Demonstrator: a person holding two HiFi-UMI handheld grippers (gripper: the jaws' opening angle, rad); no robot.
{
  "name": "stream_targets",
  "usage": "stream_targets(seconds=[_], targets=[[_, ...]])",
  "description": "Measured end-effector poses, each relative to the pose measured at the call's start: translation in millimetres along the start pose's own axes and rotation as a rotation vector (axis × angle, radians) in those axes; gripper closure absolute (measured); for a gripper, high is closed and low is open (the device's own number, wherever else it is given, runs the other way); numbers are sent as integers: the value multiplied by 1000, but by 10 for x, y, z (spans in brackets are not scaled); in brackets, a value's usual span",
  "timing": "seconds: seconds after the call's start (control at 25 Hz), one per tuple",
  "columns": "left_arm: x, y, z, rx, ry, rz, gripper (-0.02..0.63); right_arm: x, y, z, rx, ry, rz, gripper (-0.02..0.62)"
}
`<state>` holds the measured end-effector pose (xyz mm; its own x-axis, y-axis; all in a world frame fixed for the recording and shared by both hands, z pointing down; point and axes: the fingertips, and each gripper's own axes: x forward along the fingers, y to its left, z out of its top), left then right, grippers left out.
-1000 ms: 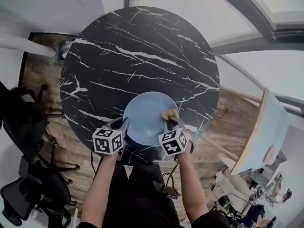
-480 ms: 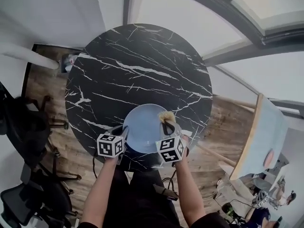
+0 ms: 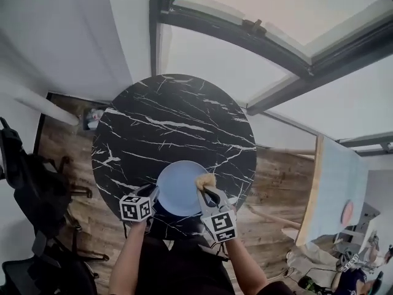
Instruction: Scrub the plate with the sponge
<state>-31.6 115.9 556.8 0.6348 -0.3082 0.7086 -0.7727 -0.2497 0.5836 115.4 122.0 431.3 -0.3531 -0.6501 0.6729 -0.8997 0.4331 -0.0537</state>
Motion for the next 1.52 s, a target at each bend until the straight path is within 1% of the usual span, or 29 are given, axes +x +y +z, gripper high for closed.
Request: stream_targets(seconds=[0.08,0.2,0.36,0.48,0.56,0.64,0.68,0.76,0.88,0.96,1.2,1.36,1.52], targets=[[-170,-109,169,25,-62,4,512,-126,36,126,22,-58,8,572],[-497,-358,449,101,-191,11,564,-335,110,360,39,-141,17,572],[-940,-739,672,191,-320,-16,602,-619,224,625,47,-258,18,572],[-1245,-997,807,257,-404,-40,604,-821,281,805,63,-359,22,572],[-1485,-1173,927,303,-490,-42,604,-943,278,880,75,-401,8,572],[-1733,-1388,1039,357,-594,-49,604,-1045,237,924,70,-429,-34,572],[-1824,-1494,1069,380,-630,-53,604,-1074,218,918,65,-431,-55,572],[-1890,-1650,1065,409,-650,-67,606,-1073,213,857,69,-408,-70,572],[-1835,-1711,990,417,-637,-75,606,-1025,212,804,99,-388,-62,572],[-1825,-1734,978,430,-646,-76,606,-1022,198,815,110,-396,-65,572],[-1838,-1790,1120,450,-685,-72,606,-1059,126,888,110,-431,-101,575],[-1909,-1854,1201,459,-713,-70,606,-1069,137,912,104,-438,-95,575],[-1912,-1846,1193,459,-723,-80,606,-1062,175,898,98,-434,-90,575]])
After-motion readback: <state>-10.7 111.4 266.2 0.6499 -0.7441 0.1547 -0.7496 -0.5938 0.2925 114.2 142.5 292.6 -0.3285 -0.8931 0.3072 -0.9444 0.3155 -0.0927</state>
